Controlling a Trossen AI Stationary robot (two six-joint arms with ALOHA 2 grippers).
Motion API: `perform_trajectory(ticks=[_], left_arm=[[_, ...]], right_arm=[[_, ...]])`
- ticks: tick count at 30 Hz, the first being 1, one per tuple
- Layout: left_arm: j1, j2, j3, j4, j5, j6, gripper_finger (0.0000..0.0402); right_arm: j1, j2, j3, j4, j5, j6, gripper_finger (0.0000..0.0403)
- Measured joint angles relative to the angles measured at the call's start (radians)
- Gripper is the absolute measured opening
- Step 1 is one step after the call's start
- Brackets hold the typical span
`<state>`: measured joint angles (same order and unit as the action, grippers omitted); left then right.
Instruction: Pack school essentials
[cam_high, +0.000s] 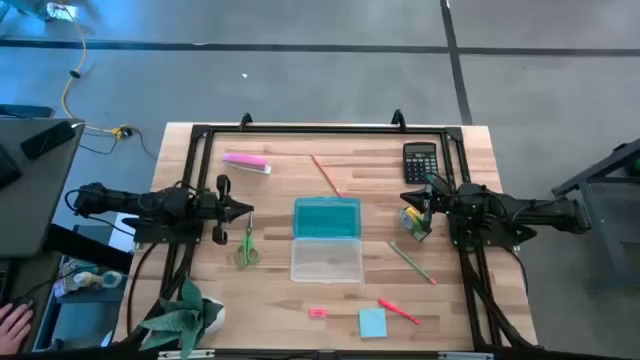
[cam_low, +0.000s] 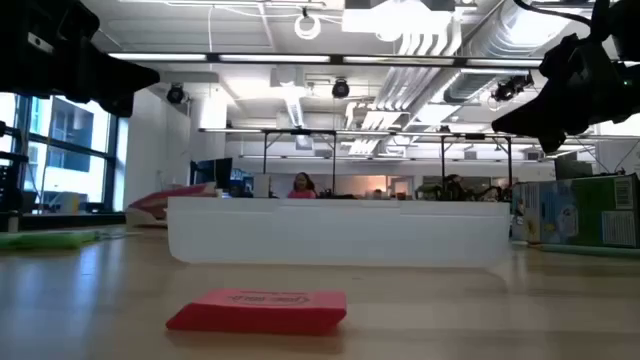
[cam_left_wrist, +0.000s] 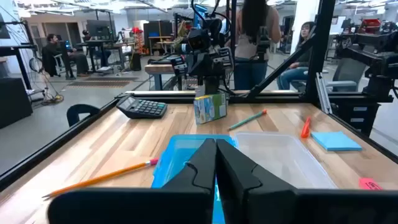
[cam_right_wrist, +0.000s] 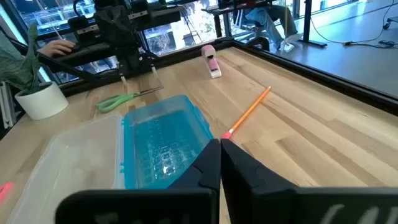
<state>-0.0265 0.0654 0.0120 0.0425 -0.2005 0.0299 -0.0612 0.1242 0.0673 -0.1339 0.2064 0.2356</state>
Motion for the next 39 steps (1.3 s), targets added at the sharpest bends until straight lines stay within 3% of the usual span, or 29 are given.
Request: perform_trajectory(ticks=[39], left_arm=[[0.000,0.000,0.000,0.000,0.000,-0.017,0.0001]], right_arm=[[0.000,0.000,0.000,0.000,0.000,0.000,0.0000]])
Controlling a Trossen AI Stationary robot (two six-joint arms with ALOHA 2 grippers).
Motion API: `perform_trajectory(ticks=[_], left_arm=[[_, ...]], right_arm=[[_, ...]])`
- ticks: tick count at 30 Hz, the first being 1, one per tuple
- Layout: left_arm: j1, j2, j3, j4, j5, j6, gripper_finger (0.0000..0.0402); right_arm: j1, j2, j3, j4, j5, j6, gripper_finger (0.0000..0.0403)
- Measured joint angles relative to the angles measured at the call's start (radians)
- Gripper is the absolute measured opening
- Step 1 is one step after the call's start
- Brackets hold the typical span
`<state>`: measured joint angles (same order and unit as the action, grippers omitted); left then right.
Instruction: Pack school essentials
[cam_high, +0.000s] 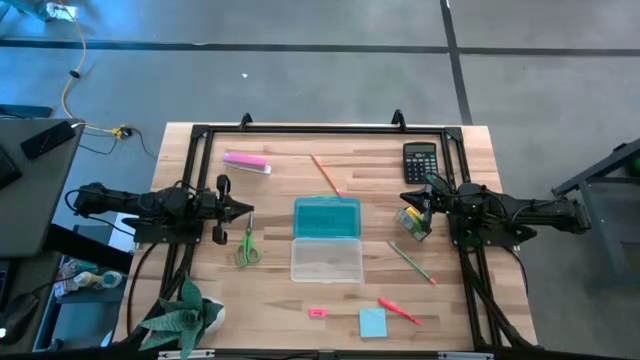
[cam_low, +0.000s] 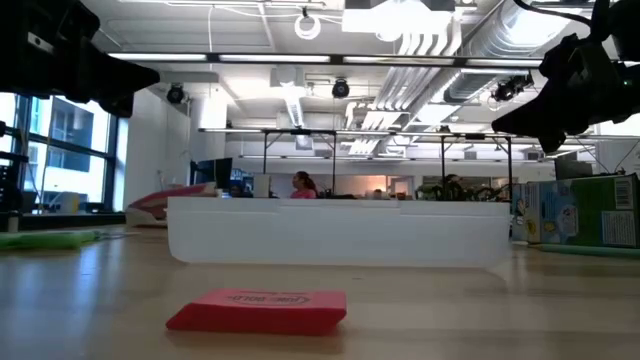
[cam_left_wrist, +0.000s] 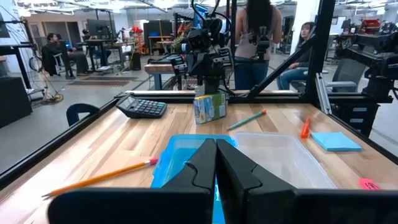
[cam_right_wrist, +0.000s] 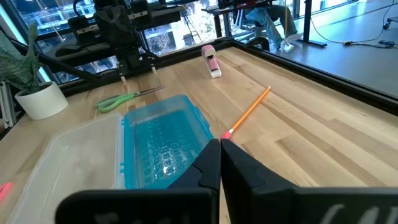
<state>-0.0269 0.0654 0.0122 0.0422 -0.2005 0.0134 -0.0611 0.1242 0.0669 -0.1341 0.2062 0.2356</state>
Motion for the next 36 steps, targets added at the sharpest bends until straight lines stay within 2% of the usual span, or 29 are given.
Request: perform_trajectory(ticks=[11,31,36], left_arm=[[0.000,0.000,0.000,0.000,0.000,-0.137,0.0001],[0.000,0.000,0.000,0.008,-0.040,-0.264,0.0000],[0.000,0.000,0.000,0.016,-0.050,-0.290,0.0000]], right_arm=[[0.000,0.000,0.000,0.000,0.000,0.000,0.0000],[0.000,0.000,0.000,0.047,0.000,0.001,0.0000],[0.000,0.000,0.000,0.057,0.000,0.150,0.0000]])
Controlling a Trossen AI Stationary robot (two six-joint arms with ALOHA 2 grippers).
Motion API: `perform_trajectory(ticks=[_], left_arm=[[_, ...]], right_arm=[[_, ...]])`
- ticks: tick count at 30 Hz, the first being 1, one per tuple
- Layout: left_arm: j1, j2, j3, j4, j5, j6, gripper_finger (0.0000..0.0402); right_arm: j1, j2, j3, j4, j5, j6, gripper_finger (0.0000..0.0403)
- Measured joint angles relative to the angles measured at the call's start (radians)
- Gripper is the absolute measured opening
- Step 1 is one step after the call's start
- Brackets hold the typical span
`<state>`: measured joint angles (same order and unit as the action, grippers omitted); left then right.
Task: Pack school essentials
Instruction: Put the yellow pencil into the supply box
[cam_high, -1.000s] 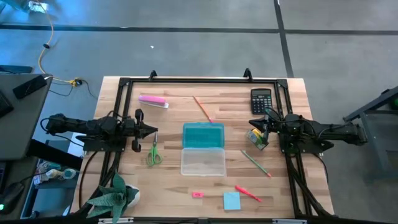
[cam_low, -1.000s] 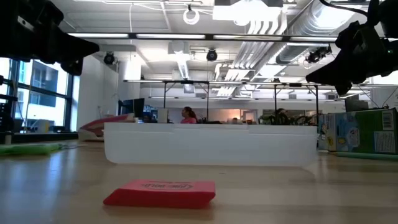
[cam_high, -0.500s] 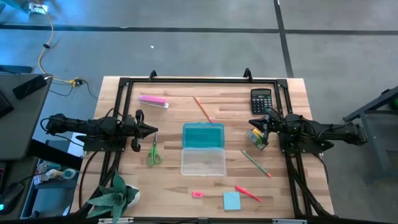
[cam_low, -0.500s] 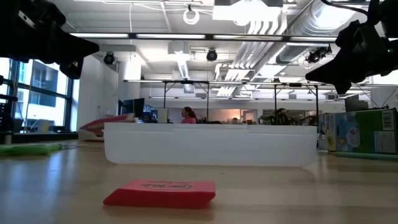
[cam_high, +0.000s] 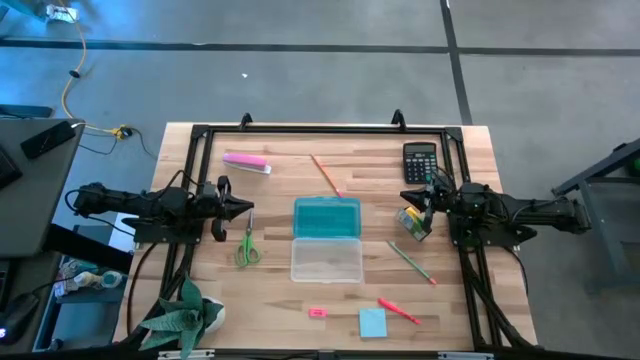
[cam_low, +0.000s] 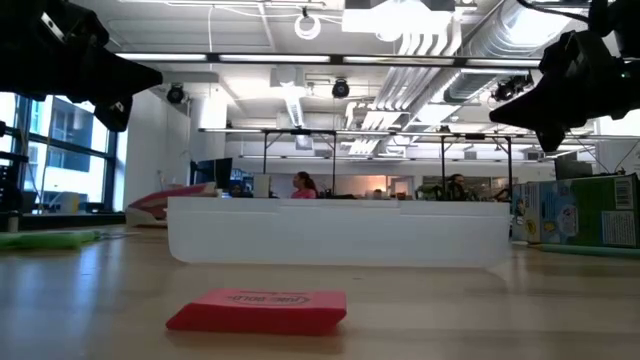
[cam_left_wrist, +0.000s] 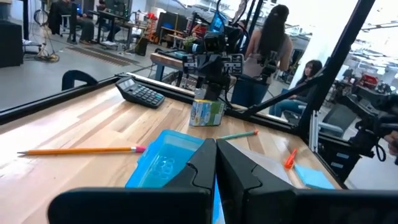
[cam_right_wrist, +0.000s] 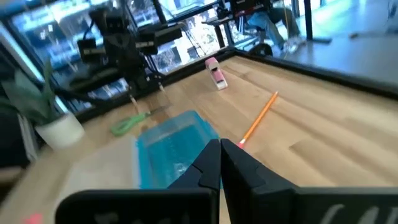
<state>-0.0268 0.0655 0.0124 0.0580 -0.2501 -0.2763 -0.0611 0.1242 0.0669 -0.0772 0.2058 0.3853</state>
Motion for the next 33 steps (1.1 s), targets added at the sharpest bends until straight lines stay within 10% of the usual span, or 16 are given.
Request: perform_trajectory(ticks=[16,33], left_arm=[[0.000,0.000,0.000,0.022,-0.030,-0.009,0.0000],[0.000,0.000,0.000,0.014,-0.079,0.025,0.0000]], right_arm=[[0.000,0.000,0.000,0.035,0.016,0.182,0.0000],[0.000,0.000,0.000,0.415,0.479,0.289,0.0000]])
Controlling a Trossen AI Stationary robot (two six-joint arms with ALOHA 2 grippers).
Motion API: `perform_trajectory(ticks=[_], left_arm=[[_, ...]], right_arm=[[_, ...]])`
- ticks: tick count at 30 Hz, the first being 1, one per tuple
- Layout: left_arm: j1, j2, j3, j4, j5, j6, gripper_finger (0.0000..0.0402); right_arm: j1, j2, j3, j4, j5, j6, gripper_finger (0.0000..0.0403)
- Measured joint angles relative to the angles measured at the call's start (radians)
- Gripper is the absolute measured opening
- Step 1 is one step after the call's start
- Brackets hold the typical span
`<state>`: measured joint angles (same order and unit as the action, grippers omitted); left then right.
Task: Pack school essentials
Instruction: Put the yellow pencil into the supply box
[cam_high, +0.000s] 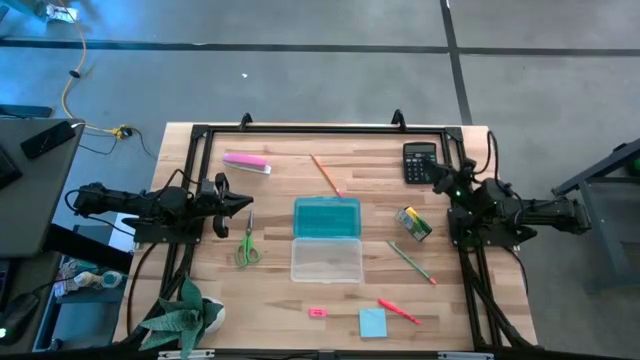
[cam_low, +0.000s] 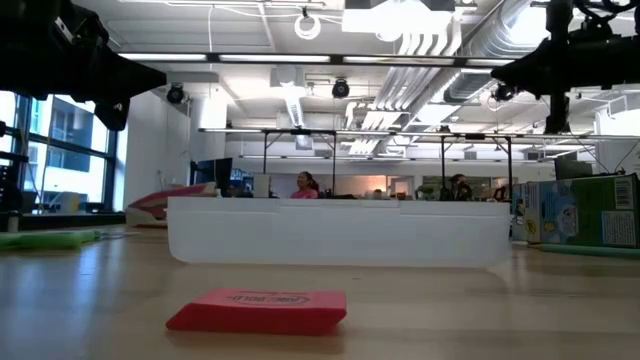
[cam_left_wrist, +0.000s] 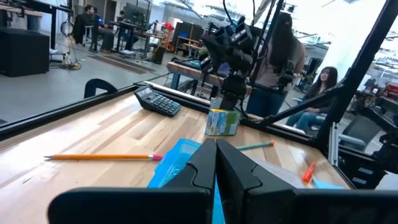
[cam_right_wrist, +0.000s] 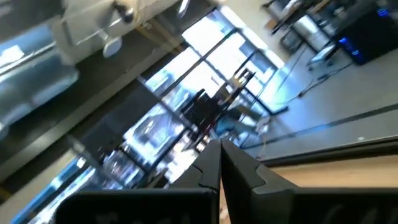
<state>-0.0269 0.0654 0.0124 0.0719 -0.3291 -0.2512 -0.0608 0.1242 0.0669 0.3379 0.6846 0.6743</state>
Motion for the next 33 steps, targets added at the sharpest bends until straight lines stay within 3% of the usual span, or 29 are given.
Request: perform_trajectory(ticks=[3,10,21,26,33], left_arm=[[0.000,0.000,0.000,0.000,0.000,-0.004,0.0000],[0.000,0.000,0.000,0.000,0.005,-0.008,0.0000],[0.000,0.000,0.000,0.000,0.003,-0.008,0.0000],[0.000,0.000,0.000,0.000,0.003,-0.009,0.0000],[0.000,0.000,0.000,0.000,0.000,-0.009,0.0000]], right_arm=[[0.000,0.000,0.000,0.004,0.074,0.073,0.0000],[0.000,0.009,0.001,0.061,0.116,0.100,0.0000],[0.000,0.193,0.186,0.096,0.013,-0.233,0.0000],[0.000,0.288,0.299,-0.024,0.013,-0.339,0.0000],[-0.023,0.388,0.499,-0.345,0.084,-0.422,0.0000]])
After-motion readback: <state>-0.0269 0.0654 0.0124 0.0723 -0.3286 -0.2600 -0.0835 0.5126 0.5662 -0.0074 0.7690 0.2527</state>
